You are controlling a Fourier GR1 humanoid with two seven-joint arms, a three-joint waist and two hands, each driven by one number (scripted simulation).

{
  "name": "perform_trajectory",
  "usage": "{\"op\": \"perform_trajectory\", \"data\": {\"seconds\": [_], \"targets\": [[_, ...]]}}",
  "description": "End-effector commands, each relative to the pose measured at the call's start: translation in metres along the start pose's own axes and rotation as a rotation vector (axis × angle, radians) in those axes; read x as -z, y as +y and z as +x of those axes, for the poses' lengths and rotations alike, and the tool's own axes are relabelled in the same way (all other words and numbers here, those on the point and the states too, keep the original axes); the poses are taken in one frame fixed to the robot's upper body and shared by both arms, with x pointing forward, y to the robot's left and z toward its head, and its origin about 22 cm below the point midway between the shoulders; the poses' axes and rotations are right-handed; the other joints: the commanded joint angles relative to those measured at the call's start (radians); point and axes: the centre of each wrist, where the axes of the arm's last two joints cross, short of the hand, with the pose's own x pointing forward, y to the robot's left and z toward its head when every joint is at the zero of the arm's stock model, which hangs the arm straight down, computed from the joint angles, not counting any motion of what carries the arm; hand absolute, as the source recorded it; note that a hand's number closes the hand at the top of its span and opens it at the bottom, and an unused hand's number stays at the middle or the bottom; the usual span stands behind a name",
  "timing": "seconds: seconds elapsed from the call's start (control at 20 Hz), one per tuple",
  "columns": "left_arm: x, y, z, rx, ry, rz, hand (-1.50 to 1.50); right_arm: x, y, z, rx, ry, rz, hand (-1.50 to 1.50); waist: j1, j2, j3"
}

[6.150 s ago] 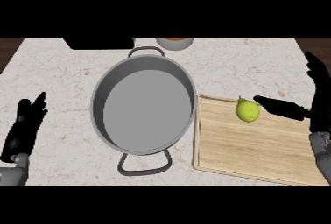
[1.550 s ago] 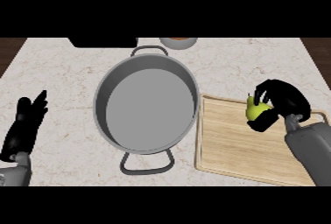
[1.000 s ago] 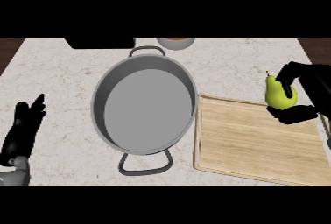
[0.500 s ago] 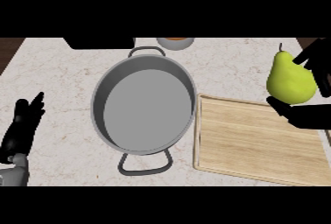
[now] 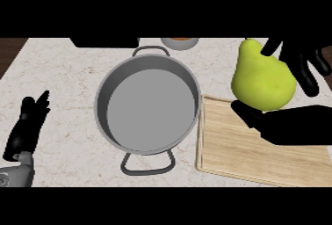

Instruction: Pick the pear from the tray and place it in the pot

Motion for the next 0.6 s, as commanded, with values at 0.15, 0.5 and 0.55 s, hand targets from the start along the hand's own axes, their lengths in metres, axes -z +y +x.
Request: {"op": "perform_trajectory", "data": {"seconds": [0.15,0.5,0.55], "targets": [[-0.002,-0.006,-0.012,-0.006,-0.002,-0.026,0.0,0.047,0.044,0.06,0.017,0.06,0.118,1.5,0.014,0.002,0.0],[-0.008,-0.006,0.004,0.012,-0.018,-0.013,0.0,0.09,0.093,0.063,0.028,0.063,0.238,1.5,0.015,0.004,0.001],[0.004,-0.012,-0.013,0.017,-0.003,0.0,0.0,0.081,0.106,0.055,0.026,0.068,0.288,1.5,0.002,0.006,0.001]]}}
